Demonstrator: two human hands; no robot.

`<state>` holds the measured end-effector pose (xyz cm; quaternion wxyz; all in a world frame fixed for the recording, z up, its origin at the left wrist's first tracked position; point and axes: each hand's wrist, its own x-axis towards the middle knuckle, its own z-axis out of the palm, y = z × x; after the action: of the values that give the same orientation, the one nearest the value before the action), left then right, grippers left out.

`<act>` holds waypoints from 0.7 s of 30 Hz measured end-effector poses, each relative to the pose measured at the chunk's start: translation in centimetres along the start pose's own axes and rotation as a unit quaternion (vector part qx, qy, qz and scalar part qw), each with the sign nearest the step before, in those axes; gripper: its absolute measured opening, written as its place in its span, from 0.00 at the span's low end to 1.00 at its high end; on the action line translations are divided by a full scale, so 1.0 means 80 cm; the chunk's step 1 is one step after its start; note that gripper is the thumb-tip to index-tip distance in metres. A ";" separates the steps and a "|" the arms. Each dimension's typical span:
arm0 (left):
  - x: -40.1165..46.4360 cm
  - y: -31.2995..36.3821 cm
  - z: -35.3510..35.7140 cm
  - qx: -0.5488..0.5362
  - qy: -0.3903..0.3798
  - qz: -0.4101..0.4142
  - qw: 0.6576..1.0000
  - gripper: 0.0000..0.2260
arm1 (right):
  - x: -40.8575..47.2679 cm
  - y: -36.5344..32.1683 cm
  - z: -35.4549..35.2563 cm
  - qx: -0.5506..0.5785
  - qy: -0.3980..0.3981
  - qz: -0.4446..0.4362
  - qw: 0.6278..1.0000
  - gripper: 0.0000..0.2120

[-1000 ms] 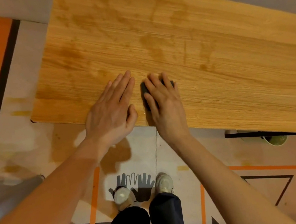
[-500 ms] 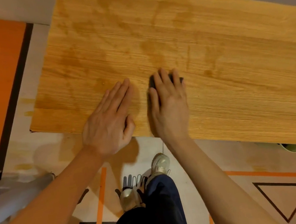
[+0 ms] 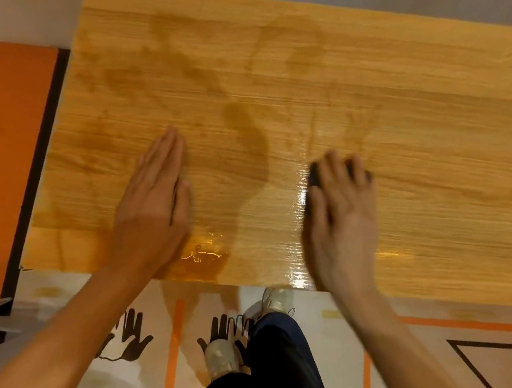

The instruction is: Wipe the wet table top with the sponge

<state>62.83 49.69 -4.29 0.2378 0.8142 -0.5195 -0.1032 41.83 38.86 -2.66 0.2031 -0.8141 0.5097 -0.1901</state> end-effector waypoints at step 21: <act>0.055 -0.008 0.011 0.009 0.003 -0.024 1.000 0.24 | 0.119 0.080 -0.036 -0.012 -0.072 -0.079 0.994 0.19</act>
<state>64.93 45.71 -4.99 0.2293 0.8288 -0.5001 -0.1016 39.38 27.26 -2.58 0.2141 -0.8655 0.4305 -0.1404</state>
